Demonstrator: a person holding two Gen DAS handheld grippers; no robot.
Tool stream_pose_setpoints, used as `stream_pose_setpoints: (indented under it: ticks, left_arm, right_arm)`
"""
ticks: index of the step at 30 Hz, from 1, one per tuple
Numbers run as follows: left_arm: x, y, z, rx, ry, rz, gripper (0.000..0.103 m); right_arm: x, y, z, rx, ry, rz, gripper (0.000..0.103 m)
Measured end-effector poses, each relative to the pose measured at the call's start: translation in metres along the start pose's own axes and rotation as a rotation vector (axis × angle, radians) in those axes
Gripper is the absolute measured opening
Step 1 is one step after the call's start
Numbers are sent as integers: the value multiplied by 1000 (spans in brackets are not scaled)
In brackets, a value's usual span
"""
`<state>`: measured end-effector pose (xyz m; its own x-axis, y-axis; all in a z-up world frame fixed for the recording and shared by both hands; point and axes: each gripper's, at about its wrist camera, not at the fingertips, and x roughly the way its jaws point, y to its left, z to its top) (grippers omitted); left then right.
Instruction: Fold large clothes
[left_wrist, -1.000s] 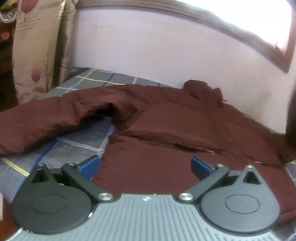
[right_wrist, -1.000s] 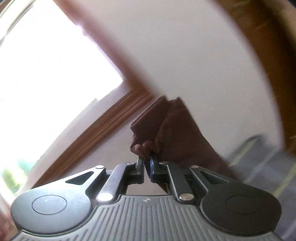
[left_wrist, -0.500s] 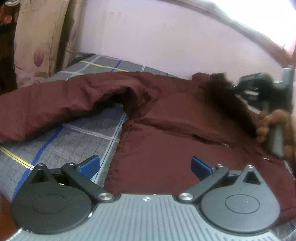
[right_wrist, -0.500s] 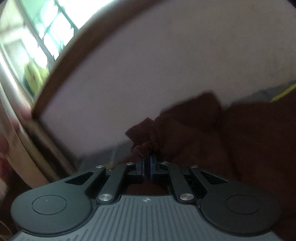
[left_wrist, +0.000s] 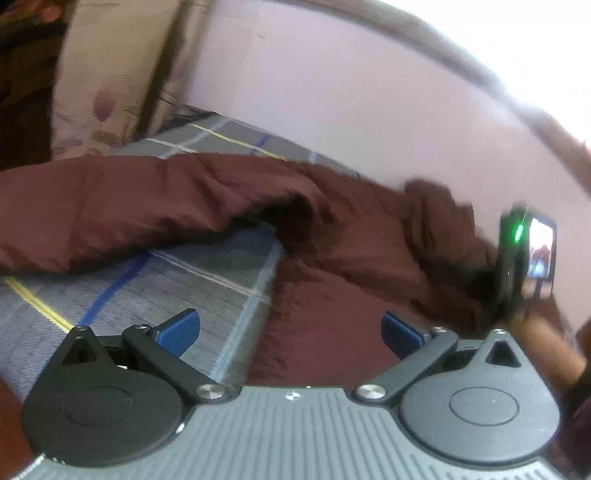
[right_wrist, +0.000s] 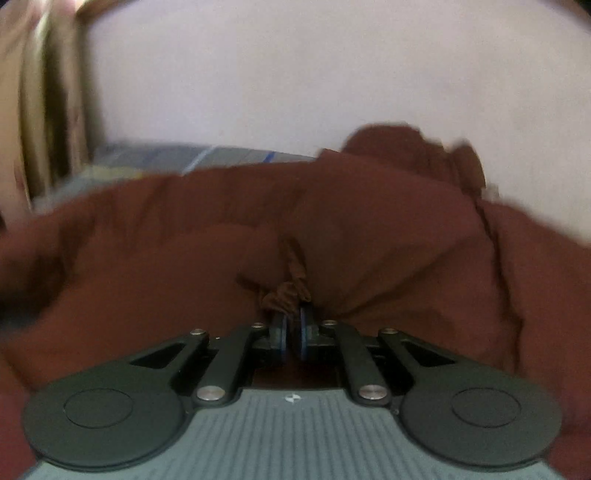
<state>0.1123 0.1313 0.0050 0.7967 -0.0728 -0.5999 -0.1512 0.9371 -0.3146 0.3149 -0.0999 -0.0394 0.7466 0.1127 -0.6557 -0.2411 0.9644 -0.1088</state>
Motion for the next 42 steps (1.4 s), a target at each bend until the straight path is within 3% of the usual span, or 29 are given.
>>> stream_pose_setpoints:
  ticks: [3,5,7,8,9,11,14,16,19,23,28,31,33,35,36,37,38,40,42]
  left_arm:
    - [-5,19,3,-77,-35,21,103]
    - [-8,34,6,-115,-39,29,103]
    - [-10,49,9,-132,-49,47,103]
    - [-10,57,12,-142,-48,61,102]
    - [-10,65,14,-152,-42,68,102]
    - [-5,84,19,-200,-5,56,101]
    - [-1,116,16,-357,47,22,92]
    - [-9,136,7,-460,1,63,78]
    - [-24,164,-2,-582,-88,73,78]
    - [-27,190,3,-623,-114,74,83]
    - [-21,196,16,-566,-125,82,100]
    - [-11,201,25,-547,-135,76,99]
    - [-8,205,23,-586,-167,67,98]
    - [-3,212,24,-629,-198,56,90]
    - [-1,215,25,-649,-202,59,66]
    - [4,217,27,-652,-184,89,26]
    - [12,219,30,-633,-149,107,16]
    - [19,221,33,-604,-144,102,13]
    - [20,210,42,-510,-156,160,10]
  right_arm:
    - [-9,21,-3,-131,-8,-70,12]
    - [-29,22,-1,-110,-32,-66,21]
    - [-69,14,-7,-30,-152,41,46]
    - [-88,12,-13,-12,-199,77,83]
    - [-106,10,-22,-4,-228,84,103]
    - [-131,6,-34,3,-250,87,103]
    - [-165,-10,-56,51,-247,123,103]
    - [-189,-22,-72,101,-258,120,103]
    - [-215,-39,-88,170,-263,111,103]
    - [-234,-56,-107,280,-257,90,103]
    - [-240,-63,-119,396,-240,107,103]
    - [-244,-58,-127,395,-223,104,103]
    - [-247,-58,-132,399,-210,103,103]
    - [-250,-61,-136,419,-198,101,103]
    - [-253,-65,-138,435,-195,100,103]
    - [-256,-68,-140,450,-196,102,103]
    - [-259,-72,-141,467,-199,102,103]
    - [-268,-82,-142,498,-212,100,103]
    - [-276,-93,-142,502,-236,93,103]
